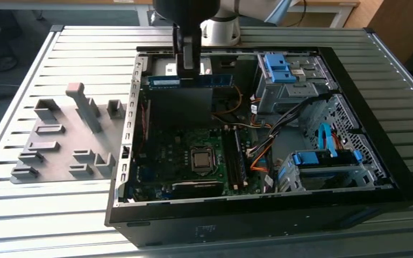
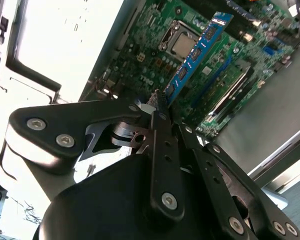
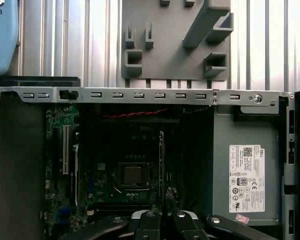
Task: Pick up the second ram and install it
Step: 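Pick up the second ram and move it above second insertion slot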
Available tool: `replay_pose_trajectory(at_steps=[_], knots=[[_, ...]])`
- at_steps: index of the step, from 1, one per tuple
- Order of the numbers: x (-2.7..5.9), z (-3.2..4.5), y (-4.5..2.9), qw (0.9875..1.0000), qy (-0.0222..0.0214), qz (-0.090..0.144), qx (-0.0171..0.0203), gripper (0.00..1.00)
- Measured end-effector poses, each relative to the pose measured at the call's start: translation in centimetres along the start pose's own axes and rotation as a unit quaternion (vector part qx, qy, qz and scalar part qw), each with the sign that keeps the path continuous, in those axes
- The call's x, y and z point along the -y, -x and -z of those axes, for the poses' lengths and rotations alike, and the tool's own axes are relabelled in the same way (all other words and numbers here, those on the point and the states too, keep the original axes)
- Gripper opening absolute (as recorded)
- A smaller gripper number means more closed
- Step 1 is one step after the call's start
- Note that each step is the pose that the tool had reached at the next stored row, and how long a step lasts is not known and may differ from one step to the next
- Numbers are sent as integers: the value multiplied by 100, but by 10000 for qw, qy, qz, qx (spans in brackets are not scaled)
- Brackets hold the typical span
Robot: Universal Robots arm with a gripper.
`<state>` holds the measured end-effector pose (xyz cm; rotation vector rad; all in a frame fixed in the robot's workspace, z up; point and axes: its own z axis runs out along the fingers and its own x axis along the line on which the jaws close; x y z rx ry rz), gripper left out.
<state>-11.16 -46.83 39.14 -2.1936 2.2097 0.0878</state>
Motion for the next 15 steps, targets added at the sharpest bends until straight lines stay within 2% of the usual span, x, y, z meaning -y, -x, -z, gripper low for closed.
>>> replay_pose_trajectory(at_steps=[15], knots=[[356, 8, 3, 10000, 0, 0, 0, 14]])
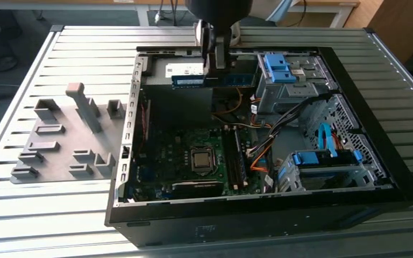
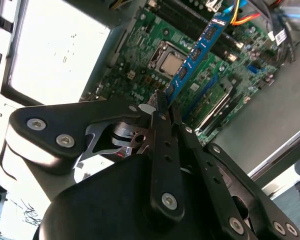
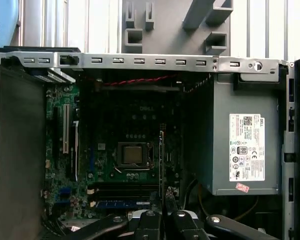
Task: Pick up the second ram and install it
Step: 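Pick up the second ram and move it above second insertion slot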
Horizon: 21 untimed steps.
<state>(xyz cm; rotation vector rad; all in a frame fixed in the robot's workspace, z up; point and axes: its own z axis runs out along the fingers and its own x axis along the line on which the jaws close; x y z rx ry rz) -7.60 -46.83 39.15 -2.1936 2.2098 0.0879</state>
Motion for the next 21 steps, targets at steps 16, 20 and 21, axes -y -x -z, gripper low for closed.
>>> replay_pose_trajectory(at_steps=[16, 20, 21], knots=[[385, 8, 2, 10000, 0, 0, 0, 14], [390, 8, 3, 10000, 0, 0, 0, 14], [393, 8, 3, 10000, 0, 0, 0, 14]])
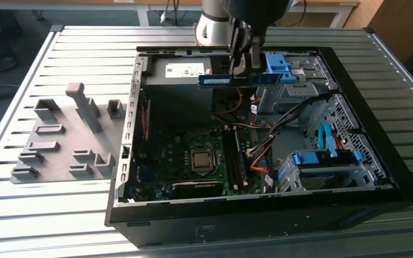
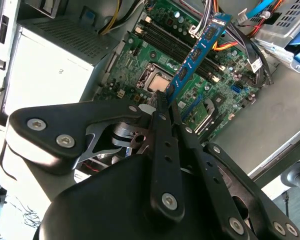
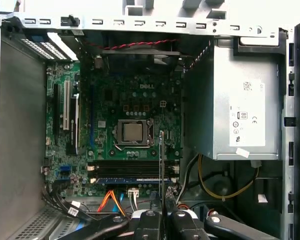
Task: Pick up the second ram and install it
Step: 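Insert the second ram into the second slot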
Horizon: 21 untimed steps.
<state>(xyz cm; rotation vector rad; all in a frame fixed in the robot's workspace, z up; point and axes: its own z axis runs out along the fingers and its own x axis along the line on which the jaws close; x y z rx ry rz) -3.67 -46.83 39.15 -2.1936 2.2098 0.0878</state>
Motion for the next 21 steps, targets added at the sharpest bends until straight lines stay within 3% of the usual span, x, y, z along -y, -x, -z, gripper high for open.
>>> replay_pose_trajectory(at_steps=[14, 21], knots=[[7, -2, 0, 10000, -3, -43, -2, 14], [7, -11, -1, 9986, -36, -534, -2, 14]])
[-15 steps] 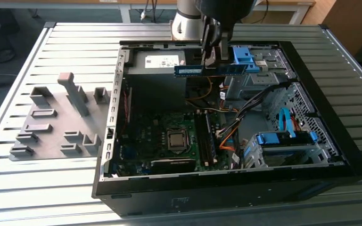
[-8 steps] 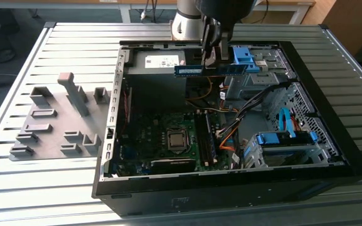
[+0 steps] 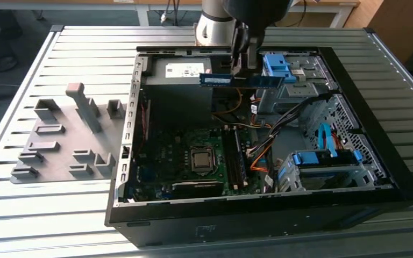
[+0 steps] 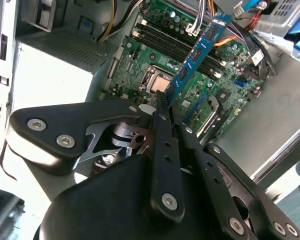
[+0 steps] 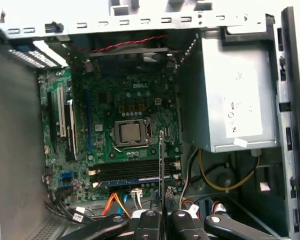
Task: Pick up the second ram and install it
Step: 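Insert the second ram into the second slot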
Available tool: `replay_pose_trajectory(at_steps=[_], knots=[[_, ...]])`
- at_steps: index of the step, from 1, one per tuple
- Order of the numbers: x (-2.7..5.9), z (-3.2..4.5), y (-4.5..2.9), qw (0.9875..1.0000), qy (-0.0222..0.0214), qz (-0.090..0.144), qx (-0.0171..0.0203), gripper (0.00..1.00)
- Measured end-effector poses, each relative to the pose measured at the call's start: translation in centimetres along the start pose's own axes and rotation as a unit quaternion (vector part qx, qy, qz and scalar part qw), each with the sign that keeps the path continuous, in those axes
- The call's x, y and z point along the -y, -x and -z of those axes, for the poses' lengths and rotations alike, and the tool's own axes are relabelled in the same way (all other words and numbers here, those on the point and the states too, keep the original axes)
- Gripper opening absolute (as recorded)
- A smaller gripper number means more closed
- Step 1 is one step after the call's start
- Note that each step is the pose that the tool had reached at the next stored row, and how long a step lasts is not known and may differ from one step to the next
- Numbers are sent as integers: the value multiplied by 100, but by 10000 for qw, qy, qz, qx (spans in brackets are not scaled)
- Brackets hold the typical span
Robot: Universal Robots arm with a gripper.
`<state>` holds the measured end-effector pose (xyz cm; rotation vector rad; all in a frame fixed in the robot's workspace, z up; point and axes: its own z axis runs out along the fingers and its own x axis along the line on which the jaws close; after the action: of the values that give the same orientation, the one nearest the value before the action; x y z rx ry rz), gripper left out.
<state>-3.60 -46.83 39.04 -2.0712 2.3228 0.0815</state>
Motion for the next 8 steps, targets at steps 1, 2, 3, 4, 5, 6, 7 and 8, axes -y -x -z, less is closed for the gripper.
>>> replay_pose_trajectory(at_steps=[1, 2, 3, 4, 5, 6, 7, 8], knots=[[0, -1, 0, 10000, -4, -59, 1, 14], [0, -3, 0, 9999, -7, -118, 3, 14], [0, -4, 0, 9998, -11, -178, 4, 14], [0, -6, 0, 9997, -14, -236, 5, 14], [0, -8, 0, 9996, -17, -293, 7, 14], [0, -10, 0, 9994, -20, -353, 8, 14], [0, -12, -1, 9992, -24, -410, 9, 14], [0, -13, -1, 9989, -27, -467, 10, 14]])
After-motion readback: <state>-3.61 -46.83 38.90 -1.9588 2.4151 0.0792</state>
